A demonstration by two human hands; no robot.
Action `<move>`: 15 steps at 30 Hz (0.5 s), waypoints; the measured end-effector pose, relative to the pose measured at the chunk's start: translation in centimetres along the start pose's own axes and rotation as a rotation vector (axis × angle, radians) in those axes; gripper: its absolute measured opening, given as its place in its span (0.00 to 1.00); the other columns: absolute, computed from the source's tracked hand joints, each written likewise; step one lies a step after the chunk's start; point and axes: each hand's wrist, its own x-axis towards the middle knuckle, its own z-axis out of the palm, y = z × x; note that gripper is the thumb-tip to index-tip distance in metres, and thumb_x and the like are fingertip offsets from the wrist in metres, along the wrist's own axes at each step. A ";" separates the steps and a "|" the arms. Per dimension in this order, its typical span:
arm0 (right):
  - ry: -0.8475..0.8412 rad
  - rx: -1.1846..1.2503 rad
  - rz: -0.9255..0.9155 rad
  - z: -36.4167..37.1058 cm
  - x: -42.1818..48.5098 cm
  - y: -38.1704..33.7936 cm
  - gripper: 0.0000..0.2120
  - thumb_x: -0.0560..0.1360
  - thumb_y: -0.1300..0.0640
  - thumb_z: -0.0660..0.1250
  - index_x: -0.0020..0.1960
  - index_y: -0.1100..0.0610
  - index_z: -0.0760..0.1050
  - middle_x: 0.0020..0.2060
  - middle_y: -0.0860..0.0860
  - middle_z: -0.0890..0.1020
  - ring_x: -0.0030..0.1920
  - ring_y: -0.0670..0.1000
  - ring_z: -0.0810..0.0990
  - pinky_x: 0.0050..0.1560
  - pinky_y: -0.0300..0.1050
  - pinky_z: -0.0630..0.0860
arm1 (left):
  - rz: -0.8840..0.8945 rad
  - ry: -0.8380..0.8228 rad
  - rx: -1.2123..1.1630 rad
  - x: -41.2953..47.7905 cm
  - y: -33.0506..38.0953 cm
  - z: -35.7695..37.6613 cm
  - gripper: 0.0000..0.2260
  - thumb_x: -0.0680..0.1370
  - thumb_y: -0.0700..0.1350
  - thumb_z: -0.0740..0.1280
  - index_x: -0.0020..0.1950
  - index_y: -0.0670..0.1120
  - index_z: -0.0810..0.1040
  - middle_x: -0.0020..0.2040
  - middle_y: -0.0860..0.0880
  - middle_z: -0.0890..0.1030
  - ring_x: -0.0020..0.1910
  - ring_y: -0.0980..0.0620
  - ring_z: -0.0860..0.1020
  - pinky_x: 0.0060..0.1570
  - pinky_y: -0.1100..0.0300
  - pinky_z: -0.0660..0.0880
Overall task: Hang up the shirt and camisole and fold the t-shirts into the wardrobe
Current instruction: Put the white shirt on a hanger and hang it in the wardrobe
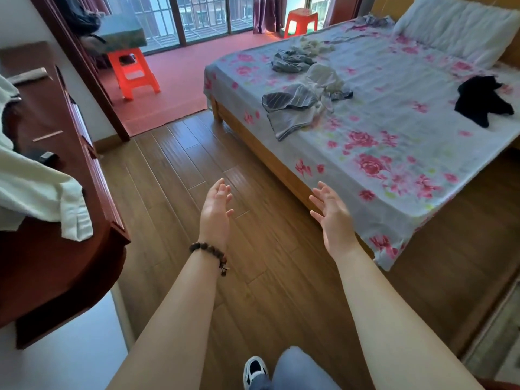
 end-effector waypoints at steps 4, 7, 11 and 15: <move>0.009 0.005 0.014 1.2 4.6 -0.3 0.19 0.82 0.45 0.52 0.70 0.49 0.67 0.66 0.48 0.73 0.64 0.46 0.73 0.68 0.54 0.69 | -0.010 -0.002 0.003 4.6 0.3 1.0 0.19 0.83 0.52 0.54 0.73 0.50 0.67 0.66 0.51 0.74 0.65 0.53 0.73 0.66 0.48 0.70; -0.001 0.010 0.017 2.1 8.4 -0.6 0.16 0.82 0.46 0.52 0.68 0.47 0.68 0.65 0.48 0.73 0.64 0.46 0.73 0.68 0.53 0.69 | -0.007 -0.006 0.022 8.4 0.4 2.2 0.18 0.83 0.52 0.53 0.72 0.50 0.67 0.65 0.52 0.74 0.64 0.54 0.73 0.65 0.47 0.70; 0.002 0.040 0.026 3.4 15.1 -1.3 0.18 0.82 0.46 0.52 0.69 0.49 0.67 0.66 0.49 0.73 0.64 0.47 0.73 0.68 0.53 0.69 | 0.004 -0.014 0.037 14.7 1.0 4.6 0.19 0.83 0.53 0.53 0.72 0.50 0.66 0.65 0.52 0.74 0.64 0.54 0.73 0.64 0.48 0.71; 0.023 0.091 0.051 4.1 22.7 -3.1 0.18 0.82 0.48 0.53 0.69 0.51 0.68 0.66 0.50 0.74 0.64 0.49 0.74 0.68 0.53 0.69 | 0.003 -0.008 0.030 21.8 3.1 8.0 0.19 0.83 0.53 0.54 0.73 0.49 0.66 0.66 0.51 0.74 0.64 0.54 0.73 0.64 0.48 0.71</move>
